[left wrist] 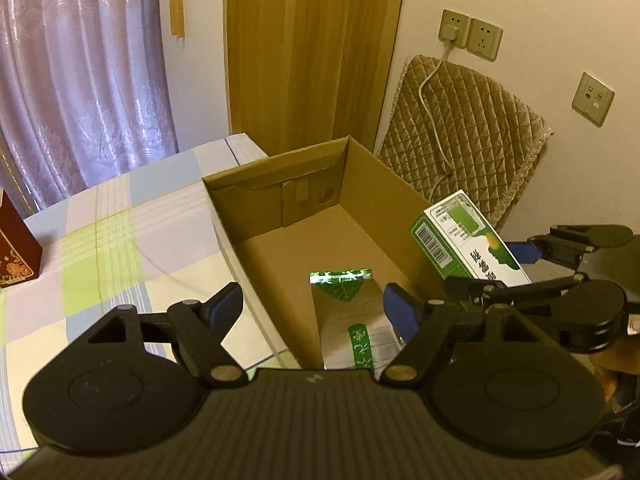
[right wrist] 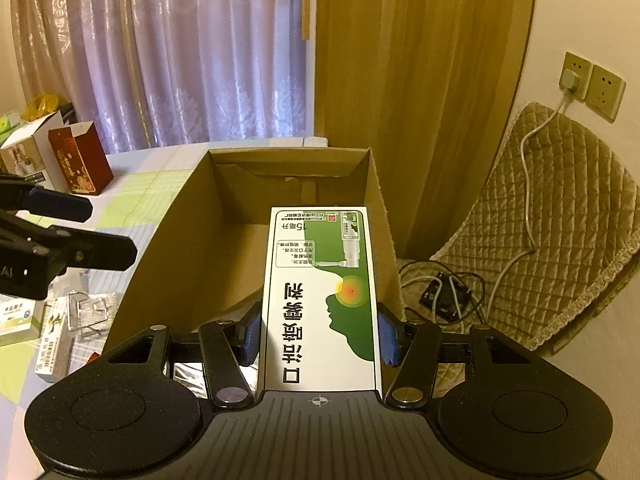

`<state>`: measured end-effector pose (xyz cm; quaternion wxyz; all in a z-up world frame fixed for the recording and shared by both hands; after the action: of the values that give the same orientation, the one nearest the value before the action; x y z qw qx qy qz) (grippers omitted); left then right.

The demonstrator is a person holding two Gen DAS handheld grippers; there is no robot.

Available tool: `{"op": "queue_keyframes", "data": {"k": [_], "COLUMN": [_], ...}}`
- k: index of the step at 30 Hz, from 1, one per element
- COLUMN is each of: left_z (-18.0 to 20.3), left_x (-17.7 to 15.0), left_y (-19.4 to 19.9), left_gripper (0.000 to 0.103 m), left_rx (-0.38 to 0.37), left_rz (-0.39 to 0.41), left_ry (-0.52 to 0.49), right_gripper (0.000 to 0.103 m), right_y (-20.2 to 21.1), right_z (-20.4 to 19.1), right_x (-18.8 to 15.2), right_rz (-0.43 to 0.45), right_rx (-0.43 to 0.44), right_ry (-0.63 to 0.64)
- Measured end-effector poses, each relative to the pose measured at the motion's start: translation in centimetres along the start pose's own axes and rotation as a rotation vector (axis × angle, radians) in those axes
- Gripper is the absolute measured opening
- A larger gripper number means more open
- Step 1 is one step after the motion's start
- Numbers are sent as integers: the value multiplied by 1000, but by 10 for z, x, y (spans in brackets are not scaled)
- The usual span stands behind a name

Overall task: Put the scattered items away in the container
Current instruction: 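Open the left tool to drop the tea pouch while the right tool releases the medicine box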

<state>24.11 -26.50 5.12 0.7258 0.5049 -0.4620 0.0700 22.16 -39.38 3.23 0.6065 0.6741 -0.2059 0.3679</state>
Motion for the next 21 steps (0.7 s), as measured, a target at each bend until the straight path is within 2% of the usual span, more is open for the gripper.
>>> {"op": "queue_keyframes", "data": {"k": [10,21], "left_z": [-11,-28], "left_x": [-9,-26], "left_y": [9,29], "left_gripper": [77,77], "left_rx": [25,51], "left_rz": [-5,-4], "left_ry": [19,45], "right_gripper": [58,58], "right_y": [-5,13], "right_z": [-6,-3], "right_x": [10,12], "right_rz": [25,52], "right_rx": [20,8], "right_ry": [-12,-37]}}
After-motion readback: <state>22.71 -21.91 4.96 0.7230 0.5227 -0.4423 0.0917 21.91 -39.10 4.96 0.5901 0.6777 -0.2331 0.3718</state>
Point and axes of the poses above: each gripper's, at about its wrist camera, not at the fingertips, and y roughly against the way its jaws point, z to its right, x to its top, the point moved 1 cm from there along -y, roughly the way its jaws point, and after that the axes turned 3 degrees about z, right-handed, at the moved point
